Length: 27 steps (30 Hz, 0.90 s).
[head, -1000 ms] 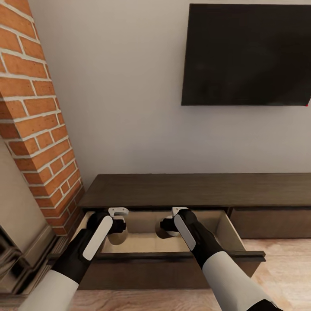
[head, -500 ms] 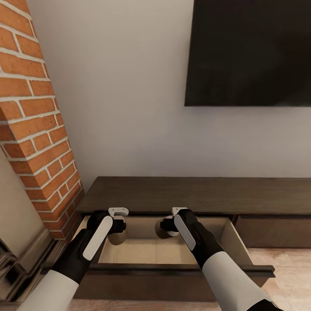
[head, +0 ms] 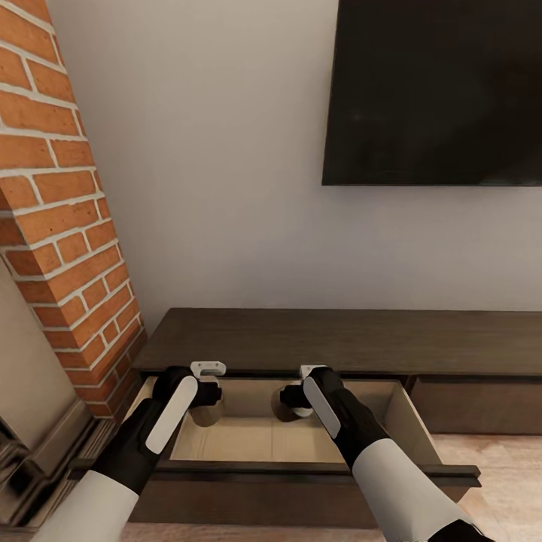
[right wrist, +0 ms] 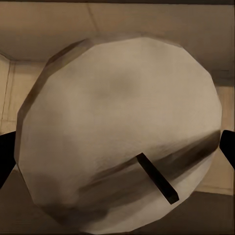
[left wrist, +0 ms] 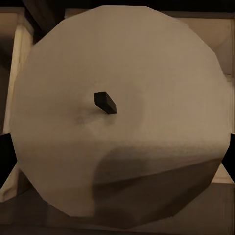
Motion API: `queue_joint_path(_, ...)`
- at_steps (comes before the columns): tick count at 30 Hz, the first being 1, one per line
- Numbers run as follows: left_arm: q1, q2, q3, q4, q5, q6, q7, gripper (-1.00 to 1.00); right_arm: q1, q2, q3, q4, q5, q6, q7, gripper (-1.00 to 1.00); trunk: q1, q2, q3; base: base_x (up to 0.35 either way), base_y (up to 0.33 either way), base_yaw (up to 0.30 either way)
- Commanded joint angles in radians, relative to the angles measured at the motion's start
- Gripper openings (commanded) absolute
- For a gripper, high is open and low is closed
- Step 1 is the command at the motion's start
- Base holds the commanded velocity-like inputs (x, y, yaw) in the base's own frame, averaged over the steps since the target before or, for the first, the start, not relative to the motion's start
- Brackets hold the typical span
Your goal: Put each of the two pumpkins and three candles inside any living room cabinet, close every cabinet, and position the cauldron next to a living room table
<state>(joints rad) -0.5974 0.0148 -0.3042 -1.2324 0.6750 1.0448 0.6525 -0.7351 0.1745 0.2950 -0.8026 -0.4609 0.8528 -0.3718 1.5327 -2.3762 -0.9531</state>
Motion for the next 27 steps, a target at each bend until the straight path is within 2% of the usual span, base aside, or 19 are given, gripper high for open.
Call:
queue_joint_path(1,-0.001,-0.001,-0.003,-0.001,0.007,0.002,0.010,-1.00,-0.006,0.000,0.001,0.025,-0.010,0.001,-0.009,-1.00,0.000,0.000,-0.001,0.000,0.000,0.000)
queue_joint_path(3,-0.001,-0.003,-0.003,-0.001,0.006,0.002,0.010,-1.00,-0.029,0.000,0.001,0.082,-0.015,-0.001,-0.009,-1.00,0.000,0.000,-0.001,0.000,0.000,0.000)
queue_joint_path(5,-0.001,-0.005,-0.003,-0.001,0.006,0.002,0.010,-1.00,-0.057,0.000,0.001,0.148,-0.046,-0.027,-0.009,-1.00,0.000,0.000,-0.001,0.000,0.000,0.000)
queue_joint_path(6,-0.001,-0.006,-0.003,-0.001,0.006,0.002,0.010,-1.00,-0.076,0.000,0.001,0.190,-0.077,-0.058,-0.009,-1.00,0.000,0.000,-0.001,0.000,0.000,0.000)
queue_joint_path(8,-0.001,-0.007,-0.003,-0.001,0.006,0.002,0.010,-1.00,-0.096,0.000,0.001,0.243,-0.114,-0.096,-0.009,-1.00,0.000,0.000,-0.001,0.000,0.000,0.000)
queue_joint_path(11,-0.001,-0.010,-0.003,-0.002,0.006,0.002,0.010,-1.00,-0.115,0.000,0.001,0.293,-0.147,-0.131,-0.009,-1.00,0.004,-0.007,-0.004,0.000,0.000,0.000)
queue_joint_path(27,-0.001,-0.045,-0.003,0.015,0.004,0.002,0.013,-1.00,-0.119,0.000,0.000,0.305,-0.157,-0.141,-0.016,-1.00,0.065,-0.119,-0.054,0.000,0.000,0.000)
